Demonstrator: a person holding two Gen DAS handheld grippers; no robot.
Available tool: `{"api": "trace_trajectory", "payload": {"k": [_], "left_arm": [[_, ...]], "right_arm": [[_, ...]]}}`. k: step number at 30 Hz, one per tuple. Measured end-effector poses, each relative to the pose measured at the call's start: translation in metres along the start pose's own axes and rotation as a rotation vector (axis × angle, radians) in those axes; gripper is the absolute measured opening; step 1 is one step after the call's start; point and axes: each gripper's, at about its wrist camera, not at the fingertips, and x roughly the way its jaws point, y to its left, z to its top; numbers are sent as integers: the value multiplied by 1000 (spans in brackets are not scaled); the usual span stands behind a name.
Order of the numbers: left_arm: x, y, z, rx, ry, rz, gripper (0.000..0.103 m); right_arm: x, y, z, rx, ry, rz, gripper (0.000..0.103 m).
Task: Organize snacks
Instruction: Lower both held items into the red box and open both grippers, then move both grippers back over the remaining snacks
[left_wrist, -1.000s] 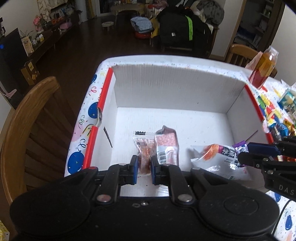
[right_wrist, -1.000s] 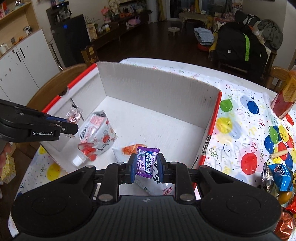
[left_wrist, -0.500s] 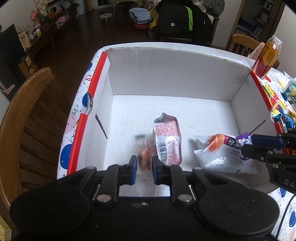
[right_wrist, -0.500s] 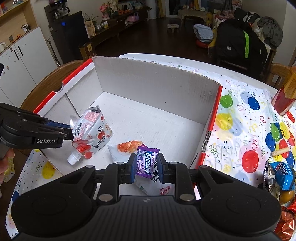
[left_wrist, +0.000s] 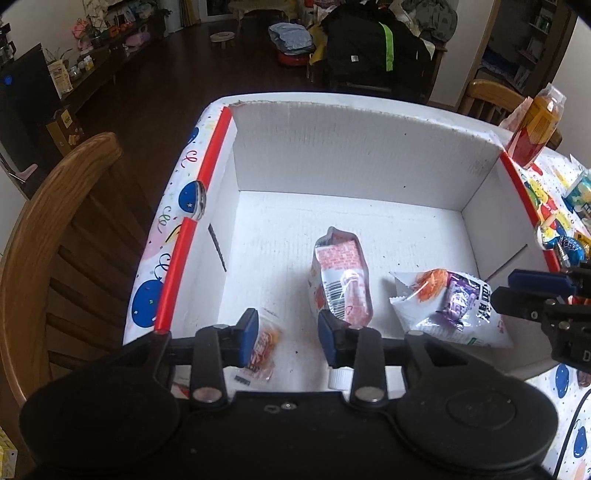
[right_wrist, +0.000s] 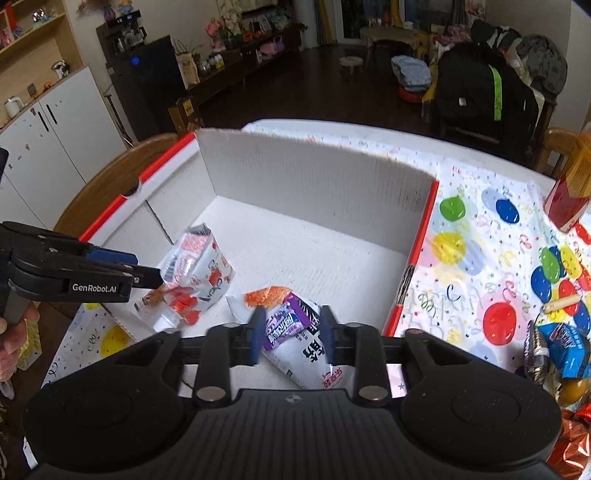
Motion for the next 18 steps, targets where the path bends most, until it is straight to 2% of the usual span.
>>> {"api": "trace_trajectory", "payload": {"k": [1,3,5,8,10,14,16,18], "left_arm": [[-2,0,-1,-5,-6,0,38],[-8,1,-2,-16,-18,-6,46],[-15,0,-3,-20,-39,-19,59],[-25,-6,-4,3,-65,-18,63],[-33,-10,-5,4,-85,-28,66],[-49,-18,-8,17,-125,-43,73],[-58,-22,-10,22,-145,-54,76],[-67,-27,-12,27,-166,-60,79]], "right_arm": [[-4,1,0,-3,-11,-2,51],[-12,1,1,-3,-30,4,62],[-19,2,1,-8,-43,6,62],[-30,3,-1,-14,-60,8,62],[-37,2,-2,-10,-72,13,68],[-54,0,-6,-3,-100,24,72],[-63,-3,-10,-2,-115,24,81],[-73,-6,-13,4,-134,28,81]]}}
